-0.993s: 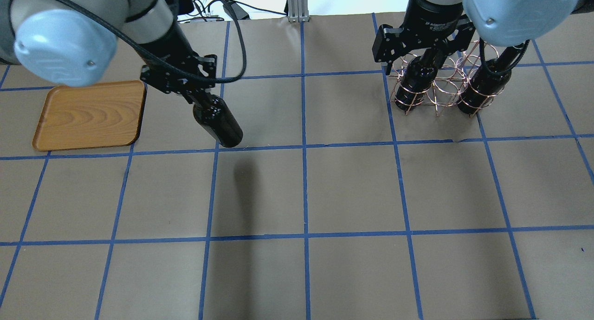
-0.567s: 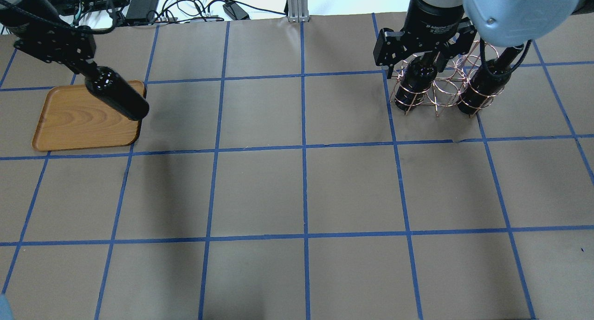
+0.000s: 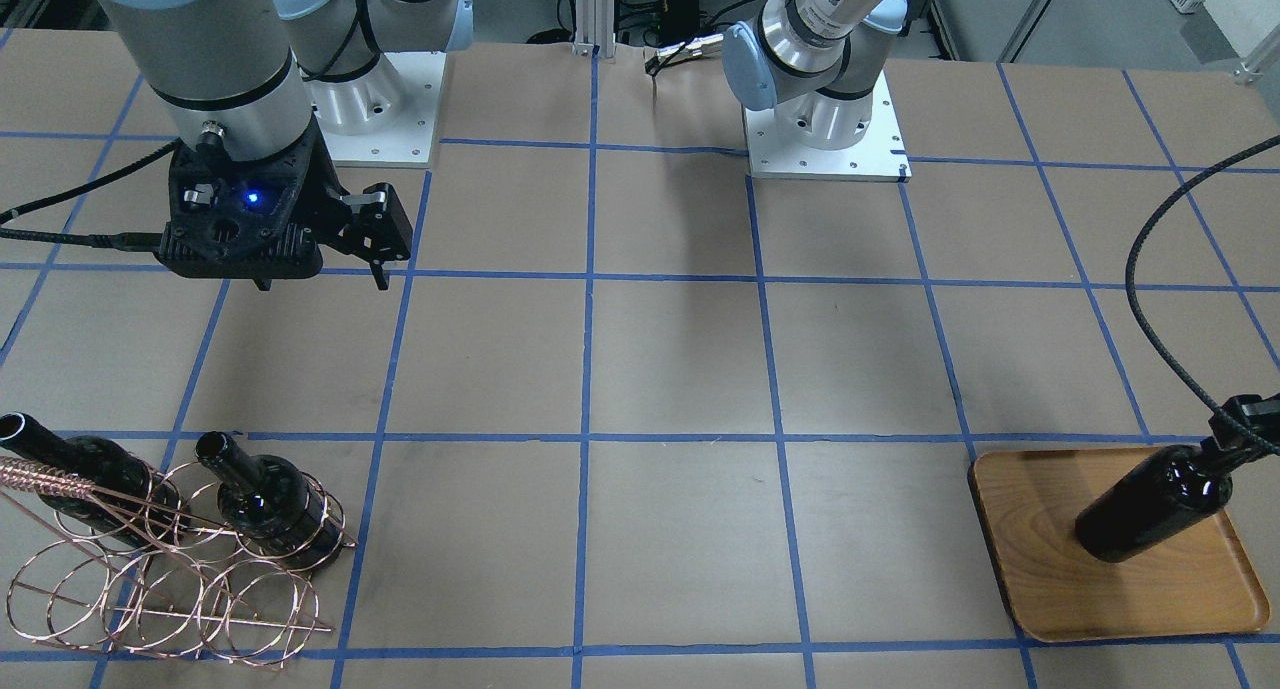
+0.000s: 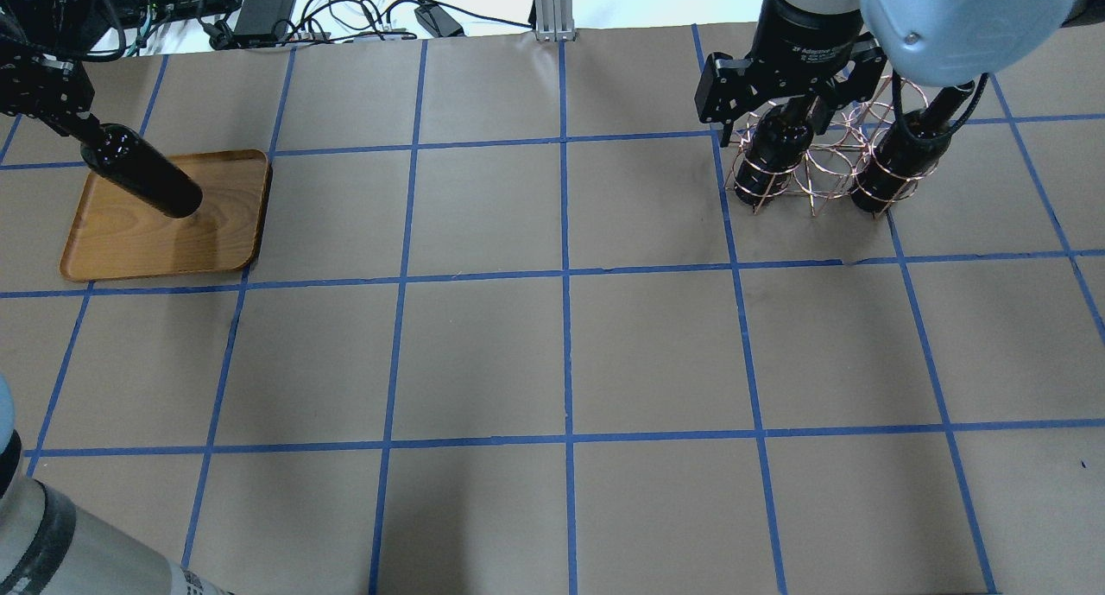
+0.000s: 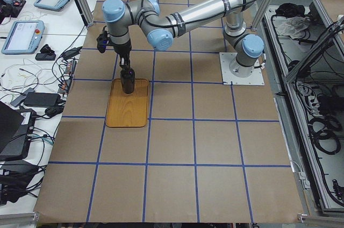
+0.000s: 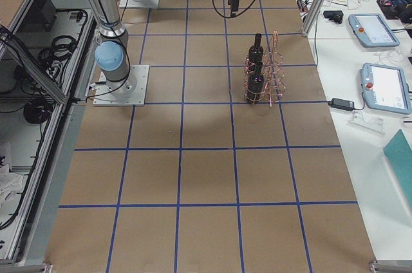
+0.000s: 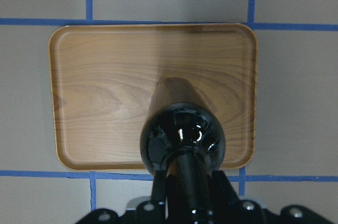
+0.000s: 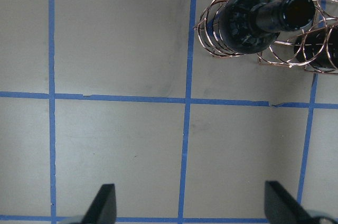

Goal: Take wine from basket and place on tray
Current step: 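Lift the bottle with the left gripper and carry it over the wooden tray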

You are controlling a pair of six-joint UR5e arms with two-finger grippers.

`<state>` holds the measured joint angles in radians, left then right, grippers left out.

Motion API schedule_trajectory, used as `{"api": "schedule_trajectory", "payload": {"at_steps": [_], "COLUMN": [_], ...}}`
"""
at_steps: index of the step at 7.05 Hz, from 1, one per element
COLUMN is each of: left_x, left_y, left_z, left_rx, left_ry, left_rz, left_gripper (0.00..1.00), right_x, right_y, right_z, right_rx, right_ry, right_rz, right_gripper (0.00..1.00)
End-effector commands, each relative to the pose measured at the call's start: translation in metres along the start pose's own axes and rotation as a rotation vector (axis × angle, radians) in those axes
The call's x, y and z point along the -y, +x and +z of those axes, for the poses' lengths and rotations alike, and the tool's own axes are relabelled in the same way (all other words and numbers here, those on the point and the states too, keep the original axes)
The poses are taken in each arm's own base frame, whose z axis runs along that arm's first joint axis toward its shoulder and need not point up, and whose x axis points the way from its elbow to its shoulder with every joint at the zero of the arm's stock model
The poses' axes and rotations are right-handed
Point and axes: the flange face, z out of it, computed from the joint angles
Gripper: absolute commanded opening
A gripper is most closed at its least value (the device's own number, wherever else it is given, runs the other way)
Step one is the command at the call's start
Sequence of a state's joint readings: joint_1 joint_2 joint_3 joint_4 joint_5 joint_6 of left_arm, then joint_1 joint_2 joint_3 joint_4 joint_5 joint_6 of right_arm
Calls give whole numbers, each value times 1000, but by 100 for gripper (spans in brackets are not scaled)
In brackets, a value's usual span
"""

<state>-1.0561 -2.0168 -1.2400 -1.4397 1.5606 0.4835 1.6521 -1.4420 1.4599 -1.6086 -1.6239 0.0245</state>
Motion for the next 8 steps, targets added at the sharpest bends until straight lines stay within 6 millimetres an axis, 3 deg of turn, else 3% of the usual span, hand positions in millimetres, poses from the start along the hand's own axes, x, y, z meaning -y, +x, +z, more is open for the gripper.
{"api": "schedule_trajectory", "payload": {"at_steps": [1, 6, 8], "left_x": [-1, -5, -5], "left_y": [-3, 1, 3], "left_z": [3, 13, 16], "left_rx": [-8, -54, -59], "left_ry": [-14, -55, -61], "left_rz": [0, -4, 3], "left_gripper": [0, 0, 31], "right_x": [0, 0, 0], "right_y": [0, 0, 0], "right_z": [0, -1, -1], "right_rx": [-1, 1, 1], "right_ry": [0, 2, 2], "right_rz": [0, 2, 2], "right_gripper": [100, 100, 100]}}
